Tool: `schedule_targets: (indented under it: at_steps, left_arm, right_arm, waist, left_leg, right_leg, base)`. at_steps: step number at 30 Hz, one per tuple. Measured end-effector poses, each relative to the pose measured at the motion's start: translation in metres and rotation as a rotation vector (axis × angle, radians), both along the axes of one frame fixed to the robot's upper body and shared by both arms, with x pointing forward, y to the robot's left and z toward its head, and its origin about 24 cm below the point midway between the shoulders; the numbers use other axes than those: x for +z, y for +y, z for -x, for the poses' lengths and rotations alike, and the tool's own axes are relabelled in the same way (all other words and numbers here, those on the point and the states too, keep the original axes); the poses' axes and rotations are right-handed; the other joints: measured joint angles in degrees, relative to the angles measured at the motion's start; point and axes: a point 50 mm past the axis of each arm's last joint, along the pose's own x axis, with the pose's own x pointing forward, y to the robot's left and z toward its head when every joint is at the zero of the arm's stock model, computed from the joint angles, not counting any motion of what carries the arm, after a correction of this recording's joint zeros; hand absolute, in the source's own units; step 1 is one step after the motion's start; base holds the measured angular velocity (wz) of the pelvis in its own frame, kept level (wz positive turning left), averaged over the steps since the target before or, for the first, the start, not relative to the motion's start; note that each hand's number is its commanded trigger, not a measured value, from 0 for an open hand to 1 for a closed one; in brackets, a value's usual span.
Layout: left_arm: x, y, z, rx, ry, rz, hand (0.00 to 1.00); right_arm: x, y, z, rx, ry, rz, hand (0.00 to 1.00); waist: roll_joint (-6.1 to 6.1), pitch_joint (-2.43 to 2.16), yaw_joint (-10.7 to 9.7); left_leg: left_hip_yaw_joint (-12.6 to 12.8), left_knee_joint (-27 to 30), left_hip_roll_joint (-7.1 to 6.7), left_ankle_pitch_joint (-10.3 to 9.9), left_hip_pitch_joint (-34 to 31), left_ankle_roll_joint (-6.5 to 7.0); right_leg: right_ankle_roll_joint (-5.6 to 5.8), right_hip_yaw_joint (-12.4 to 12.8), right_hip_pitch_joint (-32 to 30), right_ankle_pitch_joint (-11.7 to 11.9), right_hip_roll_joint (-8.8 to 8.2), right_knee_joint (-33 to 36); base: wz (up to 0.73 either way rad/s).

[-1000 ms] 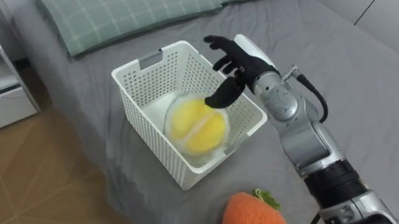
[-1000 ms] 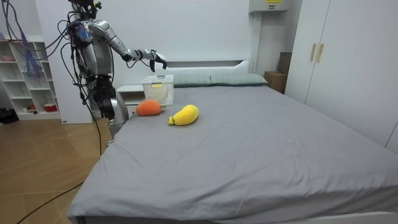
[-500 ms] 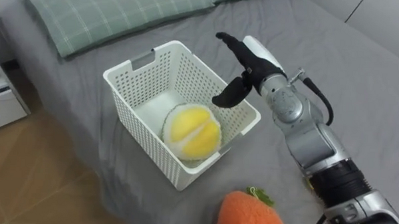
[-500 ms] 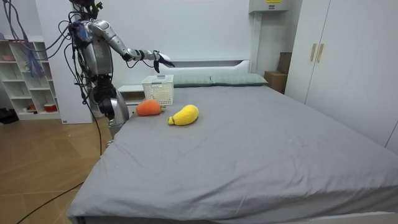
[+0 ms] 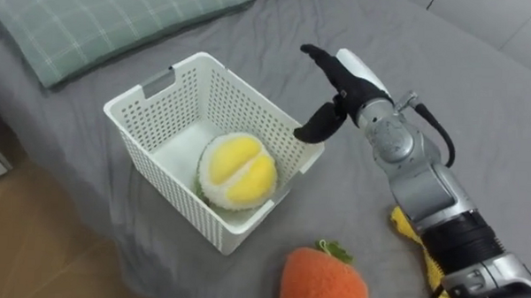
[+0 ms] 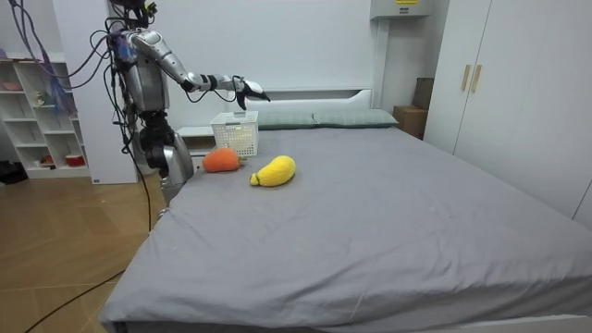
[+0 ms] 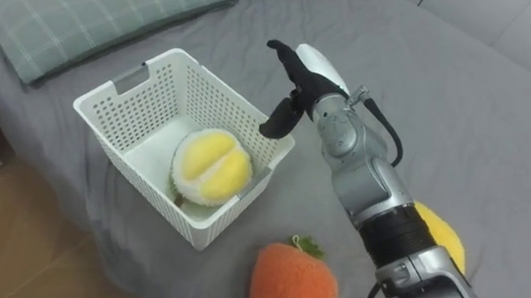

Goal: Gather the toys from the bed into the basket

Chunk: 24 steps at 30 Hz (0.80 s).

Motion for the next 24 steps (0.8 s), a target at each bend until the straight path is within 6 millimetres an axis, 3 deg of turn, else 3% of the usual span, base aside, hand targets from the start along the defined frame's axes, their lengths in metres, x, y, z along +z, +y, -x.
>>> schedule_targets:
  at_steps: [3,5,8,14,24]
  left_arm:
    - [0.0,0.0,-0.003,-0.003,-0.007,0.002,0.0]
    - [0.0,-0.001,-0.005,-0.006,-0.011,0.007,0.0]
    - [0.001,-0.002,-0.011,-0.008,-0.028,0.007,0.0]
    - [0.003,-0.003,-0.02,-0.01,-0.07,0.009,0.0]
    - [0.003,0.0,-0.018,-0.015,-0.077,0.011,0.0]
  right_arm:
    - [0.002,-0.008,-0.001,-0.03,-0.008,-0.012,0.0]
    - [0.002,-0.011,-0.001,-0.037,-0.011,0.001,0.0]
    - [-0.001,-0.02,0.002,-0.063,-0.006,0.002,0.0]
    - [-0.012,-0.044,0.011,-0.137,0.021,0.015,0.0]
    - [-0.037,-0.058,0.025,-0.177,0.098,0.019,0.0]
  waist:
    - [0.4,-0.16,-0.6]
    - [0.94,-0.48,-2.2]
    - [1.59,-0.76,-3.7]
    - [2.46,-1.21,-7.0]
    - [2.47,-1.28,-9.3]
  left_leg:
    - [2.1,-1.0,0.5,0.0,1.2,0.06]
    - [3.5,-1.4,0.74,-0.2,2.0,0.2]
    - [5.9,-1.4,1.24,-0.6,2.5,0.35]
    - [7.9,-2.6,1.59,-0.8,4.1,0.48]
    - [10.7,-3.6,2.22,-1.2,5.8,0.34]
  right_leg:
    - [0.01,2.5,-0.3,0.2,0.21,0.1]
    - [0.0,3.7,-0.2,0.2,0.24,0.2]
    - [0.02,4.9,-0.9,0.2,0.29,0.9]
    - [0.03,6.2,-0.8,0.4,0.36,1.0]
    - [0.01,7.7,-0.5,0.4,0.84,1.0]
  base:
    - [-0.4]
    - [-0.31]
    - [-0.34]
    - [-0.23]
    - [-0.14]
